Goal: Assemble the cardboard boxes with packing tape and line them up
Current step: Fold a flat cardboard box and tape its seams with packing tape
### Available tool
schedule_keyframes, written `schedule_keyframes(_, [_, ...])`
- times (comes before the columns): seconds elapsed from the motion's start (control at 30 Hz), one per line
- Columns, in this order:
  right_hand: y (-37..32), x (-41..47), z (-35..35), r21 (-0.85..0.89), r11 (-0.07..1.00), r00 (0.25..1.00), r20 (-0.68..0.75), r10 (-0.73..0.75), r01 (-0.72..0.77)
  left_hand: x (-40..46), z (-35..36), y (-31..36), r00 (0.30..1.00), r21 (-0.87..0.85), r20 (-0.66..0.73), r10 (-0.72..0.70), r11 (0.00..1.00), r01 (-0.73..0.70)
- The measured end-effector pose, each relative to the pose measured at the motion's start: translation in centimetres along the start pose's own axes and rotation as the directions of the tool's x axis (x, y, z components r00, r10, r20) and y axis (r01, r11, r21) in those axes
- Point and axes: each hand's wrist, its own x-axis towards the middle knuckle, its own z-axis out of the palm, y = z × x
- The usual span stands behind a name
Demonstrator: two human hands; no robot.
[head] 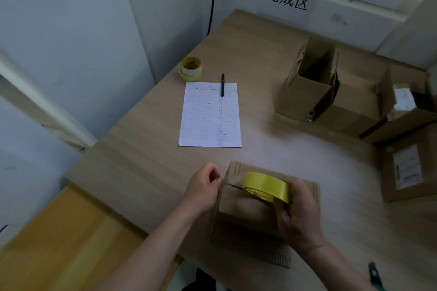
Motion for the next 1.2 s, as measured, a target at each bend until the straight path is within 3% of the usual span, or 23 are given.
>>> schedule_keyframes(0.1, [0.1, -0.1, 0.1, -0.039, 0.999, 1.000, 0.006, 0.022, -0.021, -0.5, 1.7, -1.0, 0.996, -0.024, -0.083, 0.018, 1.000, -0.020])
schedule_keyframes(0.23, [-0.1, -0.3, 0.0, -0.063, 0.997, 0.999, 0.009, 0.036, -0.036, -0.3, 1.4, -2.8, 0.990, 0.090, -0.055, -0.126, 0.987, 0.131])
schedule_keyframes(0.33, [0.1, -0.2, 0.0, -0.080, 0.996, 0.999, 0.017, 0.046, -0.045, -0.4, 1.4, -1.0, 0.987, -0.108, -0.159, -0.037, 0.994, 0.020])
schedule_keyframes(0.43, [0.2, -0.4, 0.0, -0.066, 0.996, 0.997, 0.048, 0.061, -0.057, -1.0, 3.3, 1.0, 0.994, -0.226, 0.042, 0.105, 0.970, -0.093])
schedule_keyframes(0.53, [0.5, 0.2, -0.5, 0.039, 0.982, 0.974, 0.140, 0.177, -0.184, -0.6, 4.1, 1.1, 0.993, -0.284, 0.063, 0.101, 0.956, -0.079])
schedule_keyframes(0.6, [0.5, 1.2, -1.7, 0.210, 0.923, 0.934, 0.229, 0.273, -0.322, -0.7, 3.9, 1.3, 0.996, -0.332, 0.052, 0.070, 0.942, -0.049])
schedule_keyframes(0.7, [0.5, 3.0, -5.5, 0.451, 0.795, 0.907, 0.303, 0.291, -0.406, -0.9, 3.9, 1.6, 0.996, -0.356, 0.068, 0.060, 0.934, -0.032])
schedule_keyframes(0.77, [0.9, 3.7, -8.8, 0.506, 0.737, 0.879, 0.401, 0.259, -0.448, -0.9, 4.1, 1.6, 0.996, -0.338, 0.069, 0.065, 0.941, -0.038])
schedule_keyframes(0.83, [1.3, 4.1, -11.4, 0.338, 0.854, 0.873, 0.429, 0.234, -0.395, -0.9, 3.9, 1.6, 0.996, -0.305, 0.060, 0.068, 0.951, -0.046])
schedule_keyframes(0.9, [2.0, 3.9, -13.0, -0.098, 0.974, 0.909, 0.351, 0.227, -0.206, -0.8, 3.8, 1.5, 0.995, -0.267, 0.061, 0.074, 0.962, -0.055])
schedule_keyframes(0.97, [2.1, 3.4, -13.5, -0.410, 0.907, 0.912, 0.330, 0.244, -0.094, -0.8, 4.0, 1.4, 0.996, -0.235, 0.049, 0.074, 0.970, -0.060])
schedule_keyframes(1.2, [5.0, 0.9, -11.5, -0.460, 0.865, 0.869, 0.324, 0.375, -0.201, -1.1, 3.9, 1.8, 0.998, -0.187, 0.023, 0.066, 0.980, -0.060])
